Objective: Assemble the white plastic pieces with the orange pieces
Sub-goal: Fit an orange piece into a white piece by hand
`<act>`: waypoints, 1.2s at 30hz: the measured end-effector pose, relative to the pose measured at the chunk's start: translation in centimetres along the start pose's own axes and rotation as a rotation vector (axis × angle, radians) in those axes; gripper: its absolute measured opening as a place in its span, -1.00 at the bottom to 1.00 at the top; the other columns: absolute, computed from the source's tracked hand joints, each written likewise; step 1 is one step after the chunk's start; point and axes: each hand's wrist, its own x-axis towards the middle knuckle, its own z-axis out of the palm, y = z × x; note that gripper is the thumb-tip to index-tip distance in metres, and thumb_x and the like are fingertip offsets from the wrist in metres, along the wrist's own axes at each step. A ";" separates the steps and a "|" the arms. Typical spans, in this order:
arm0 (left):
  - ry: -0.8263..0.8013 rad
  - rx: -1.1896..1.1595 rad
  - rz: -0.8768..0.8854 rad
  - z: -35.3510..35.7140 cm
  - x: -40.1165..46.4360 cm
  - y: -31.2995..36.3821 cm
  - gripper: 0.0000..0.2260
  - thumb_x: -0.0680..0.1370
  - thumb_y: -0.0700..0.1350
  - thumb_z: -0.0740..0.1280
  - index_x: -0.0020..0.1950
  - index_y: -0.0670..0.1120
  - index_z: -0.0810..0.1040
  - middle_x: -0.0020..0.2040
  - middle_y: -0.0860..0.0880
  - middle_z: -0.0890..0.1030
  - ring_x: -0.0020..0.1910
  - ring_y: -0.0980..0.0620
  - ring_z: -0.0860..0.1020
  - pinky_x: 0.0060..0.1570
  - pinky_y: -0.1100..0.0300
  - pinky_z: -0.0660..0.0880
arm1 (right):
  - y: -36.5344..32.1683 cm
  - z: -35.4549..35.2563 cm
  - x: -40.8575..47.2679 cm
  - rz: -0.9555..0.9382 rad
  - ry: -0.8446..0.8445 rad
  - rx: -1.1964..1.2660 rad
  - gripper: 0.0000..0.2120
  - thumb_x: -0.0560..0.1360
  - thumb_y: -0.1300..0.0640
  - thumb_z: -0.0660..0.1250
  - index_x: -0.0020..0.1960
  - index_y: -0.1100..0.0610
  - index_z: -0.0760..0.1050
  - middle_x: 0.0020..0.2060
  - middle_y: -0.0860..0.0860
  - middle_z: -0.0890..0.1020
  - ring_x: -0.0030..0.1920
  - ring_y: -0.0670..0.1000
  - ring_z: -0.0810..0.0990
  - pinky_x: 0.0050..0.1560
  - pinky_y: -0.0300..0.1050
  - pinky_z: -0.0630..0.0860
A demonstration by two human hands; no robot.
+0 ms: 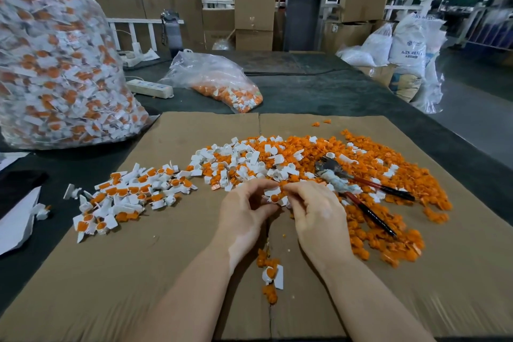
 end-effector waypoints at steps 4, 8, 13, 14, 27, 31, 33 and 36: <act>0.001 0.052 0.028 0.0 0.0 0.2 -0.71 0.42 -0.29 0.44 0.06 0.03 0.59 -0.02 0.13 0.59 -0.04 0.27 0.51 -0.08 0.55 0.37 | -0.2 -0.1 -0.1 -0.048 -0.084 0.014 -0.83 0.36 0.35 0.46 -0.07 0.20 0.63 -0.19 0.03 0.64 -0.13 0.04 0.61 -0.12 -0.02 0.55; -0.029 0.084 0.063 0.0 -0.1 0.4 -0.71 0.43 -0.30 0.43 0.03 0.04 0.59 -0.08 0.23 0.56 -0.09 0.42 0.48 -0.11 0.58 0.34 | -0.2 -0.2 0.0 -0.032 -0.103 0.010 -0.93 0.39 0.31 0.44 -0.16 0.18 0.60 -0.24 0.02 0.61 -0.17 0.03 0.57 -0.17 0.01 0.54; -0.024 0.091 0.070 0.1 -0.2 0.4 -0.72 0.44 -0.29 0.43 0.04 0.03 0.60 -0.10 0.20 0.57 -0.13 0.42 0.47 -0.15 0.58 0.34 | -0.3 0.0 0.1 -0.040 -0.103 -0.023 -0.94 0.40 0.31 0.43 -0.19 0.19 0.57 -0.27 0.03 0.59 -0.20 0.05 0.55 -0.22 0.03 0.52; -0.021 0.096 0.072 0.1 -0.2 0.4 -0.72 0.44 -0.29 0.42 0.05 0.03 0.61 -0.11 0.19 0.57 -0.13 0.42 0.47 -0.15 0.58 0.34 | -0.3 0.1 0.1 -0.037 -0.098 -0.026 -0.94 0.40 0.30 0.43 -0.18 0.19 0.57 -0.27 0.02 0.59 -0.20 0.05 0.55 -0.21 0.03 0.52; 0.385 0.520 -0.182 -5.3 1.2 -2.0 -0.78 0.53 -0.13 0.35 0.17 -0.05 0.58 0.13 -0.11 0.45 0.22 -0.11 0.32 0.24 0.02 0.26 | 0.1 0.4 0.1 0.012 -0.039 -0.112 -0.90 0.37 0.36 0.45 -0.19 0.20 0.60 -0.28 0.05 0.60 -0.23 0.09 0.55 -0.20 0.02 0.52; 0.413 0.813 -0.222 -7.6 1.4 -2.7 -0.77 0.54 -0.14 0.32 0.19 0.00 0.58 0.18 -0.10 0.44 0.22 -0.13 0.31 0.19 -0.03 0.28 | 0.0 0.5 0.0 0.009 -0.075 -0.153 -0.85 0.34 0.40 0.44 -0.19 0.19 0.60 -0.27 0.06 0.60 -0.22 0.11 0.56 -0.21 0.03 0.52; 0.397 0.852 -0.236 -7.7 1.4 -2.8 -0.73 0.55 -0.17 0.29 0.23 0.04 0.56 0.21 -0.09 0.42 0.23 -0.14 0.29 0.19 -0.04 0.27 | 0.0 0.5 -0.1 0.018 -0.102 -0.177 -0.83 0.33 0.41 0.43 -0.19 0.18 0.60 -0.26 0.05 0.60 -0.21 0.10 0.56 -0.19 0.02 0.51; 0.418 0.851 -0.205 -6.9 1.4 -2.7 -0.67 0.53 -0.21 0.29 0.26 0.06 0.53 0.26 -0.07 0.39 0.26 -0.12 0.23 0.21 -0.06 0.21 | 0.0 0.5 -0.1 0.037 -0.127 -0.213 -0.81 0.32 0.42 0.41 -0.19 0.16 0.60 -0.24 0.04 0.60 -0.19 0.10 0.56 -0.16 0.01 0.48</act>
